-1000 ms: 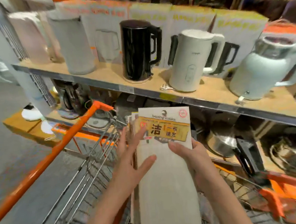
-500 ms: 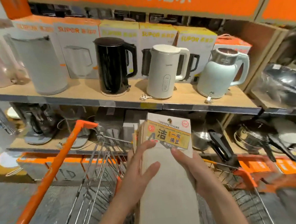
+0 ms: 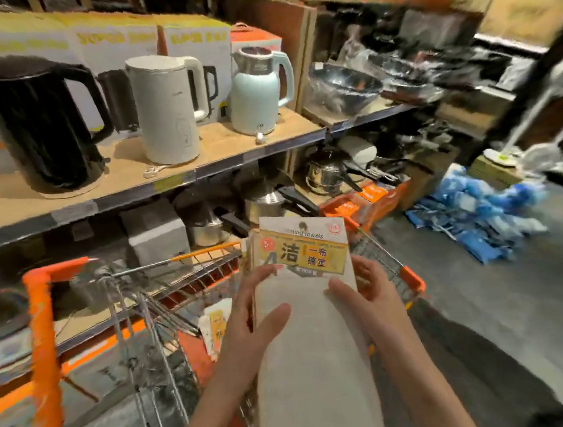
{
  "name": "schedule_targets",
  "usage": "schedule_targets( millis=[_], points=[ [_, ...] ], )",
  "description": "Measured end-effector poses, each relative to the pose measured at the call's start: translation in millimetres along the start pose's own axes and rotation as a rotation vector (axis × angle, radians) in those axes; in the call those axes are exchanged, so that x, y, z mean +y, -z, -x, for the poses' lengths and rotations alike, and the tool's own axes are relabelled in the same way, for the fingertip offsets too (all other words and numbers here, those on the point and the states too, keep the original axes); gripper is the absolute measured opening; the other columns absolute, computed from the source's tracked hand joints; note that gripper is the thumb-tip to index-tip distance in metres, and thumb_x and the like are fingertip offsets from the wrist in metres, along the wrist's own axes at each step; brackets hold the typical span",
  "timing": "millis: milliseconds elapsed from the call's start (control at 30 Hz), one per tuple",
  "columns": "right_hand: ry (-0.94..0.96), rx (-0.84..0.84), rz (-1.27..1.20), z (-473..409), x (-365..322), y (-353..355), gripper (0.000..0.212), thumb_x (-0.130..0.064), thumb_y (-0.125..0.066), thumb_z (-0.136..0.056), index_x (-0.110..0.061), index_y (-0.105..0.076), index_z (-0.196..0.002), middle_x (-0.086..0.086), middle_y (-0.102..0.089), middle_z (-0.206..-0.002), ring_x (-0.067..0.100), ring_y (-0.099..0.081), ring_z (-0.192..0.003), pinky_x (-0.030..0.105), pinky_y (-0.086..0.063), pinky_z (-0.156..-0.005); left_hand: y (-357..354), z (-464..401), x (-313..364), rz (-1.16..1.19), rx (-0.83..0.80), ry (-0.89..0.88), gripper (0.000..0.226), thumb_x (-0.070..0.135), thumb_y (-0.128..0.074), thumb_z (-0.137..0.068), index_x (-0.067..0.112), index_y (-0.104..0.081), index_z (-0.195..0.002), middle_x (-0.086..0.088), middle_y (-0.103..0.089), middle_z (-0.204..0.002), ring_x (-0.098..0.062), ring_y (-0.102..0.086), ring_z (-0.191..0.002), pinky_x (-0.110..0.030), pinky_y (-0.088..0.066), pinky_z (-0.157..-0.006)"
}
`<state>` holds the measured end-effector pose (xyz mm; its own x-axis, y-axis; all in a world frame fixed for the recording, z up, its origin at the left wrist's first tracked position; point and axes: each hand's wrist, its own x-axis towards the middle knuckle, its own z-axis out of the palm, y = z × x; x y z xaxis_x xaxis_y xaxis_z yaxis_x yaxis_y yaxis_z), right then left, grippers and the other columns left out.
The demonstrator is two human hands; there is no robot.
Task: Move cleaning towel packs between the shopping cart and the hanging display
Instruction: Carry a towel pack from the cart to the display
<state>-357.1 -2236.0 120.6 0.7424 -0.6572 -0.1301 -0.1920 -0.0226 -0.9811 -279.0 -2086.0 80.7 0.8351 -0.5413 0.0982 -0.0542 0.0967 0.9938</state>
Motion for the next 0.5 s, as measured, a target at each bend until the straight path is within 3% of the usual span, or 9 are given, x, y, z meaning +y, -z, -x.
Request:
schedule_targets(
  millis=[133,300,400,500],
  points=[
    [-0.005,0.221,0.019,48.3,2.4,39.2,0.043,-0.021,-0.076,-0.076,-0.035,-0.051,-0.108,-0.012,-0.062,-0.108,0.0,-0.06,-0.095,0.017,-0.051,-0.075,-36.5,17.6,-2.0,0.033,-0.192,0.027,0.049,0.053,-0.066,-0.062,0.059,-0.052,-0.108,0.025,-0.051,-0.125,-0.009,-0.053,-0.116,-0.04,-0.048,-0.097],
    [0.0,0.487,0.01,120.4,17.0,84.9,0.04,-0.021,-0.076,-0.076,-0.029,-0.05,-0.105,-0.005,-0.062,-0.099,0.004,-0.063,-0.082,0.013,-0.05,-0.06,-84.0,58.7,-1.6,0.06,-0.419,-0.012,0.049,0.044,-0.069,-0.069,0.063,-0.051,-0.111,0.031,-0.047,-0.128,0.0,-0.051,-0.117,-0.026,-0.05,-0.093],
    [-0.01,0.625,0.027,173.0,29.3,104.5,0.04,-0.023,-0.076,-0.076,-0.026,-0.051,-0.107,-0.001,-0.061,-0.096,0.006,-0.06,-0.08,0.009,-0.046,-0.055,-103.1,95.1,-2.7,0.078,-0.544,-0.006,0.053,0.052,-0.066,-0.063,0.065,-0.049,-0.112,0.035,-0.046,-0.127,0.006,-0.048,-0.117,-0.014,-0.046,-0.087],
    [-0.002,0.753,0.007,233.0,44.8,115.2,0.038,-0.019,-0.076,-0.075,-0.026,-0.051,-0.102,0.003,-0.061,-0.095,0.0,-0.059,-0.072,0.01,-0.047,-0.055,-117.0,140.2,-1.4,0.125,-0.671,-0.006,0.058,0.047,-0.069,-0.062,0.066,-0.049,-0.113,0.037,-0.048,-0.126,0.009,-0.048,-0.118,-0.015,-0.045,-0.093]
  ],
)
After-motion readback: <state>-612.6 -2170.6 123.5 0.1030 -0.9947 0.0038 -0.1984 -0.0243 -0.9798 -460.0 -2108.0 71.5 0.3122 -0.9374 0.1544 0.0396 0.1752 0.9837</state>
